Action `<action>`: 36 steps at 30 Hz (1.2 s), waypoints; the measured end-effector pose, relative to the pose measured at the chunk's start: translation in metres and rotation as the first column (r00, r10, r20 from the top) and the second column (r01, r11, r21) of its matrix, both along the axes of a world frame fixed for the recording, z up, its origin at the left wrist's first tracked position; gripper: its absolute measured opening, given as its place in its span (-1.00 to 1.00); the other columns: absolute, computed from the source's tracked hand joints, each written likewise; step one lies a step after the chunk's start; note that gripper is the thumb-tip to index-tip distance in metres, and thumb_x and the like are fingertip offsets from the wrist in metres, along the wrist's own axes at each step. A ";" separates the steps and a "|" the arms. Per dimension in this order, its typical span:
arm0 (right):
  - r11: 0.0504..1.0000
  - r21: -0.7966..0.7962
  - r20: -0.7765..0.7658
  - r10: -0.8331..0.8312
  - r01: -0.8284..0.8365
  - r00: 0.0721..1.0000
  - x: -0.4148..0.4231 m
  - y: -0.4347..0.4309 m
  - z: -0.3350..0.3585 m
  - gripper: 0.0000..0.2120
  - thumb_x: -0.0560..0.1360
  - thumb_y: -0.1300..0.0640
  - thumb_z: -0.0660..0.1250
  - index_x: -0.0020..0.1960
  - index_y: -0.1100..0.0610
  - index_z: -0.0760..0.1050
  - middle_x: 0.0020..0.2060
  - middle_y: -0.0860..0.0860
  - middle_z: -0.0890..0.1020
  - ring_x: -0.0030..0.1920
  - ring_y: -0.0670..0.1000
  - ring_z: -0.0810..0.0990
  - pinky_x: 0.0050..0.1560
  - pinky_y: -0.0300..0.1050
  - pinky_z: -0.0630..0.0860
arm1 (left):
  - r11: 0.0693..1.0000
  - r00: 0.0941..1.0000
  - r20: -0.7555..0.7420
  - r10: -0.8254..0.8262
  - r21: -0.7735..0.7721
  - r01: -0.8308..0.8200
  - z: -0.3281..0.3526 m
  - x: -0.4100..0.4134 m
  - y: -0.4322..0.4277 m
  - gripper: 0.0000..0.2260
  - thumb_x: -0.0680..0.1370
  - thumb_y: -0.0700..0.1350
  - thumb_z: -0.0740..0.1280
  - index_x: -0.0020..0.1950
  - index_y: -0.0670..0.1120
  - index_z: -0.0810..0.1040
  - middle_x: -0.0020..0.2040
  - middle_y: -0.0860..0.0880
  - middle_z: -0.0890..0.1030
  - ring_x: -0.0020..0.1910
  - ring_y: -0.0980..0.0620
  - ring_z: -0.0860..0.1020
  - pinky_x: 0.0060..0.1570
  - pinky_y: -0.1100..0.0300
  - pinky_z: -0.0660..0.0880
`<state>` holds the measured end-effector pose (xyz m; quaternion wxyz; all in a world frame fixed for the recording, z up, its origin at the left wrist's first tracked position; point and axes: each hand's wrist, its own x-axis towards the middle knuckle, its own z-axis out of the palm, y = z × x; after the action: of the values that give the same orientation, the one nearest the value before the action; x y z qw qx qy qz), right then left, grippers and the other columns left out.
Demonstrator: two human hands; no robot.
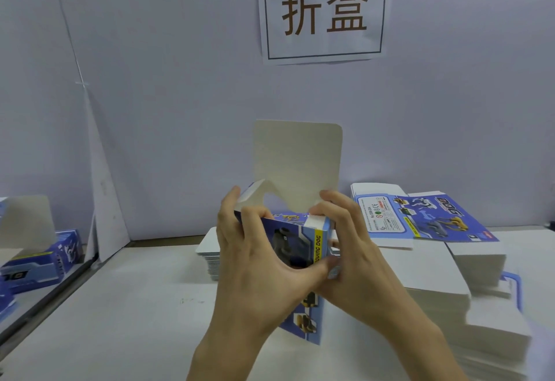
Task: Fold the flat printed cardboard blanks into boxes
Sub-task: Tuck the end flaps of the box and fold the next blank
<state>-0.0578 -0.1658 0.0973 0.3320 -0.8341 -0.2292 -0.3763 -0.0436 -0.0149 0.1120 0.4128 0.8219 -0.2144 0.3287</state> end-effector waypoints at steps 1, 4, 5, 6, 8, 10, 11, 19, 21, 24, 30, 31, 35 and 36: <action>1.000 -0.010 -0.016 0.021 -0.021 1.000 -0.001 -0.001 0.001 -0.33 0.31 0.07 0.41 0.33 -0.18 0.20 0.41 -0.23 0.14 0.29 -0.29 0.34 0.03 -0.14 0.60 | 1.000 0.999 0.037 0.013 -0.010 -0.013 0.001 0.000 0.001 -0.30 0.08 0.40 0.38 0.02 0.22 0.07 0.40 0.17 0.04 0.39 -0.01 0.21 0.23 -0.02 0.47; 0.993 0.024 -0.068 0.116 -0.114 0.991 -0.012 -0.006 0.009 -0.27 0.29 0.22 0.27 0.43 -0.11 0.24 0.47 -0.20 0.24 0.46 -0.25 0.20 0.33 -0.40 0.26 | 0.993 0.974 0.206 0.092 0.051 -0.104 0.004 0.003 0.008 -0.35 0.15 0.36 0.37 0.03 0.05 0.19 0.37 -0.09 0.19 0.36 -0.15 0.27 0.19 -0.13 0.45; 0.987 0.092 -0.042 0.137 -0.133 0.990 -0.015 -0.009 0.013 -0.27 0.26 0.26 0.23 0.42 -0.07 0.28 0.43 -0.21 0.33 0.48 -0.17 0.24 0.36 -0.38 0.22 | 0.986 0.957 0.272 0.102 0.099 -0.134 0.004 0.004 0.010 -0.36 0.18 0.33 0.38 0.03 0.00 0.23 0.36 -0.13 0.21 0.37 -0.23 0.28 0.19 -0.16 0.43; 0.974 0.184 0.015 0.132 -0.133 0.991 -0.018 -0.011 0.018 -0.30 0.27 0.29 0.20 0.39 -0.05 0.32 0.38 -0.21 0.40 0.46 -0.11 0.30 0.37 -0.33 0.24 | 0.977 0.942 0.321 0.101 0.147 -0.155 0.004 0.005 0.013 -0.39 0.20 0.30 0.40 0.02 -0.02 0.25 0.37 -0.13 0.21 0.39 -0.28 0.27 0.20 -0.19 0.42; 0.918 0.387 0.137 0.034 -0.085 0.990 -0.019 -0.015 0.026 -0.42 0.35 0.29 0.19 0.32 -0.09 0.36 0.27 -0.23 0.50 0.38 -0.08 0.42 0.34 -0.23 0.35 | 0.963 0.929 0.363 0.069 0.220 -0.158 0.005 0.006 0.017 -0.43 0.20 0.25 0.42 0.03 0.00 0.28 0.40 -0.09 0.18 0.46 -0.28 0.16 0.26 -0.17 0.35; 0.853 0.522 0.151 -0.083 -0.008 0.985 -0.015 -0.018 0.033 -0.53 0.45 0.23 0.27 0.27 -0.17 0.35 0.19 -0.30 0.52 0.25 -0.15 0.52 0.23 -0.26 0.45 | 0.956 0.934 0.357 0.004 0.272 -0.108 0.004 0.006 0.018 -0.45 0.19 0.23 0.43 0.04 0.05 0.31 0.43 -0.08 0.18 0.51 -0.21 0.07 0.29 -0.10 0.25; 0.837 0.547 0.121 -0.122 0.036 0.985 -0.012 -0.019 0.037 -0.55 0.49 0.19 0.34 0.27 -0.18 0.34 0.17 -0.32 0.52 0.17 -0.14 0.56 0.16 -0.25 0.49 | 0.952 0.935 0.353 -0.026 0.295 -0.085 0.004 0.005 0.019 -0.45 0.19 0.24 0.43 0.04 0.07 0.32 0.44 -0.07 0.19 0.52 -0.19 0.05 0.29 -0.07 0.22; 0.888 0.338 0.143 -0.376 0.312 0.916 0.003 -0.031 0.059 -0.91 0.48 0.19 0.44 -0.02 0.08 0.65 -0.21 -0.02 0.70 -0.24 0.09 0.68 -0.18 0.07 0.58 | 0.935 0.930 0.359 -0.078 0.351 -0.057 0.008 -0.002 0.019 -0.46 0.16 0.27 0.43 -0.02 0.07 0.31 0.38 -0.01 0.24 0.46 -0.14 0.14 0.25 0.00 0.21; 0.882 0.330 0.165 -0.405 0.337 0.899 0.005 -0.029 0.058 -0.95 0.46 0.22 0.46 -0.10 0.10 0.63 -0.26 -0.04 0.69 -0.28 0.10 0.68 -0.24 0.02 0.55 | 0.930 0.927 0.365 -0.087 0.363 -0.056 0.008 -0.003 0.018 -0.46 0.16 0.25 0.44 -0.03 0.06 0.30 0.37 -0.01 0.26 0.46 -0.14 0.16 0.25 0.01 0.21; 0.874 0.234 0.296 -0.482 0.426 0.825 0.008 -0.026 0.054 -0.90 0.44 0.28 0.47 -0.23 0.22 0.60 -0.33 0.05 0.69 -0.38 0.16 0.64 -0.36 0.03 0.52 | 0.924 0.929 0.358 -0.096 0.380 -0.051 0.007 -0.004 0.014 -0.46 0.16 0.24 0.45 -0.03 0.06 0.31 0.36 -0.04 0.31 0.45 -0.14 0.17 0.25 0.02 0.19; 0.842 0.540 0.005 0.008 -0.009 1.000 0.003 -0.024 0.065 -0.87 0.48 0.18 0.43 -0.25 0.11 0.60 -0.35 -0.13 0.67 -0.39 -0.16 0.59 -0.40 -0.27 0.49 | 0.926 0.937 0.338 -0.092 0.374 -0.044 0.004 0.002 0.019 -0.45 0.17 0.26 0.44 0.00 0.08 0.31 0.38 -0.01 0.26 0.47 -0.14 0.15 0.30 -0.02 0.18; 0.755 0.652 -0.083 0.155 -0.064 0.985 0.002 -0.024 0.071 -0.83 0.48 0.12 0.40 -0.28 0.09 0.60 -0.38 -0.11 0.65 -0.42 -0.15 0.53 -0.44 -0.31 0.44 | 0.928 0.936 0.337 -0.099 0.372 -0.036 0.004 0.003 0.019 -0.45 0.17 0.26 0.44 0.00 0.08 0.30 0.38 0.00 0.24 0.47 -0.14 0.13 0.30 -0.01 0.18; 0.636 0.771 -0.331 0.372 0.022 0.867 0.004 -0.026 0.082 -0.74 0.46 -0.05 0.32 -0.28 0.09 0.62 -0.45 -0.05 0.60 -0.45 -0.11 0.56 -0.49 -0.26 0.49 | 0.926 0.922 0.373 -0.104 0.375 -0.047 0.003 0.004 0.018 -0.45 0.17 0.24 0.45 -0.01 0.06 0.31 0.39 -0.02 0.25 0.46 -0.16 0.15 0.28 -0.02 0.18; 0.631 0.775 -0.346 0.396 0.021 0.851 0.005 -0.025 0.082 -0.70 0.42 -0.10 0.32 -0.27 0.11 0.65 -0.44 -0.03 0.62 -0.44 -0.10 0.59 -0.47 -0.22 0.53 | 0.926 0.919 0.380 -0.105 0.374 -0.048 0.004 0.004 0.017 -0.45 0.16 0.24 0.46 -0.01 0.06 0.31 0.39 -0.03 0.25 0.46 -0.16 0.16 0.28 -0.02 0.18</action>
<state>-0.0524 -0.1910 0.1793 0.7327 -0.6554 -0.0493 -0.1764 -0.0395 0.0025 0.1156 0.2012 0.7996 -0.3637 0.4335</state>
